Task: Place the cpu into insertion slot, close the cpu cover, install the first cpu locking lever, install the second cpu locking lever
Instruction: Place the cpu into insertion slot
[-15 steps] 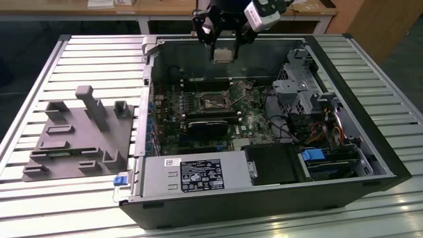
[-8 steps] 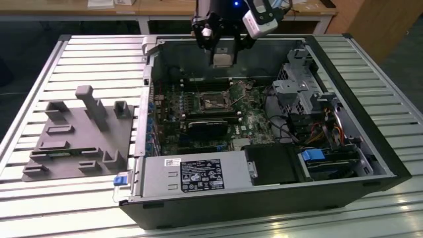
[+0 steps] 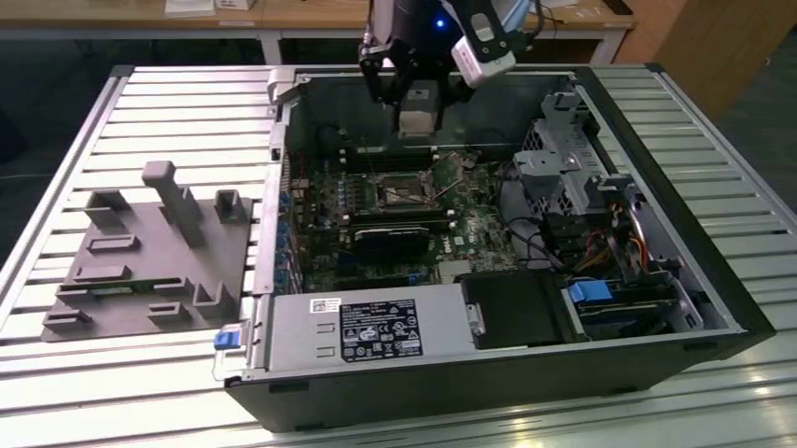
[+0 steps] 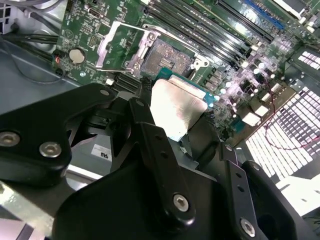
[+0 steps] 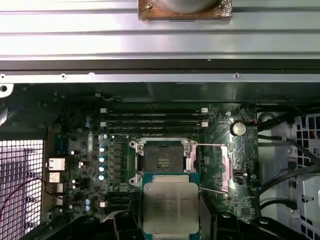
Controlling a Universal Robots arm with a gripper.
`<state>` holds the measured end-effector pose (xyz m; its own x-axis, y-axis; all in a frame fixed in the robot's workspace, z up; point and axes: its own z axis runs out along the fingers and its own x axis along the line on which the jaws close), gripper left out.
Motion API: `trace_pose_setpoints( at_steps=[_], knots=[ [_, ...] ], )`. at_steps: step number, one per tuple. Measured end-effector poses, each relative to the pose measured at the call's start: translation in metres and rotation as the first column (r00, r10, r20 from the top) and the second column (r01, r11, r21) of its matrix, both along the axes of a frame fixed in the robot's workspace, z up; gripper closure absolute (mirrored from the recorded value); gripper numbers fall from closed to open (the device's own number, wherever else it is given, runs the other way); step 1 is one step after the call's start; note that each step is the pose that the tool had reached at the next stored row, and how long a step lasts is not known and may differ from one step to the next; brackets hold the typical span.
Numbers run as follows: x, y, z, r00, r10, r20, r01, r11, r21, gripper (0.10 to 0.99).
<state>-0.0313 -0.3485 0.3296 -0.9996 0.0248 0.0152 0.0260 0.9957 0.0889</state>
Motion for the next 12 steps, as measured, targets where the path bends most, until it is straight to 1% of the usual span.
trace_pose_setpoints(
  at_steps=[8,12],
  knots=[
    [-0.0021,0.0,-0.0145,1.0,-0.001,0.0,0.001,1.0,-0.004,0.549],
    [-0.0023,0.0,-0.0207,0.9998,-0.02,0.0001,0.02,0.9998,-0.007,0.549]
  ],
)
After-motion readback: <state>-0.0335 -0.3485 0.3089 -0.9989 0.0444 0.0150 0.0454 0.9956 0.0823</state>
